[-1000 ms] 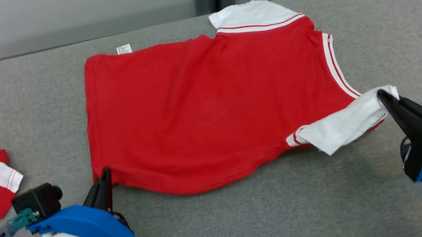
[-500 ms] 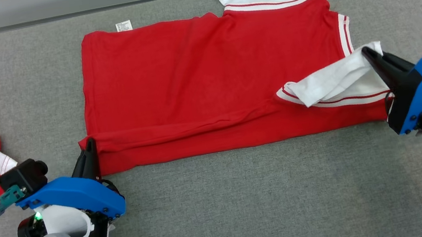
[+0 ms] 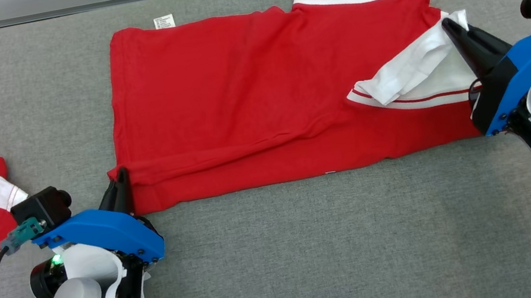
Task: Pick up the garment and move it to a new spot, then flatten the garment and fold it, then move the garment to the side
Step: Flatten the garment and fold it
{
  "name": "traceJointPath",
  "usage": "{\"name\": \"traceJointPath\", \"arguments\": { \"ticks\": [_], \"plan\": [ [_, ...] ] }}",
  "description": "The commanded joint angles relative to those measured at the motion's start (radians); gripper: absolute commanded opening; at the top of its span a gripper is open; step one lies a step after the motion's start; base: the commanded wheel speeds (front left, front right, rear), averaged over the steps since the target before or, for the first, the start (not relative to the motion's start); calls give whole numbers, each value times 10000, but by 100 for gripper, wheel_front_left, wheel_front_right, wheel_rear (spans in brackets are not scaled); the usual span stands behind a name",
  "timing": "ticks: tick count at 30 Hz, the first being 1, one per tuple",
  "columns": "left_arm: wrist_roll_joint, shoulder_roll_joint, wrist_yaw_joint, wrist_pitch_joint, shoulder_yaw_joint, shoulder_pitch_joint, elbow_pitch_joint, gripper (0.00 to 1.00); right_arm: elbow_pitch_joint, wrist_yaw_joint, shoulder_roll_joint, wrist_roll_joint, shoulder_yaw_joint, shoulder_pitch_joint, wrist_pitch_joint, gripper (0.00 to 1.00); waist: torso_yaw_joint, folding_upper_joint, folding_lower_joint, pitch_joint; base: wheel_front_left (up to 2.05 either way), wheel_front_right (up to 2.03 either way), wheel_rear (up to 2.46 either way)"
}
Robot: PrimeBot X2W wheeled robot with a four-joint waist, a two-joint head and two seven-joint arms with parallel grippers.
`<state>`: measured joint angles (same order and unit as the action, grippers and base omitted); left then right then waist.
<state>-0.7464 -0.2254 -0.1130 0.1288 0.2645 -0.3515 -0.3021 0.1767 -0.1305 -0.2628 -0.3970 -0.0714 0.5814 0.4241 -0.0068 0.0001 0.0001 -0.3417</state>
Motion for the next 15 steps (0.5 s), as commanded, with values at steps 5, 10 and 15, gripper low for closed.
{"name": "traceJointPath", "arguments": {
  "ticks": [5, 10, 15],
  "plan": [
    [127, 29, 130, -183, 134, -139, -246, 100, 539, -5, -225, -265, -316, 351, -679, 100, 152, -1, -1, 139, 0, 0, 0],
    [457, -171, 55, -592, 253, 281, -196, 100, 799, -5, -397, -467, -163, -80, -1090, 100, 235, -1, -1, 496, 0, 0, 0],
    [740, -260, -50, -645, 547, 796, -40, 100, 866, -5, -330, -261, 639, -1046, -391, 100, 200, -1, -1, 822, 0, 0, 0]
  ]
}}
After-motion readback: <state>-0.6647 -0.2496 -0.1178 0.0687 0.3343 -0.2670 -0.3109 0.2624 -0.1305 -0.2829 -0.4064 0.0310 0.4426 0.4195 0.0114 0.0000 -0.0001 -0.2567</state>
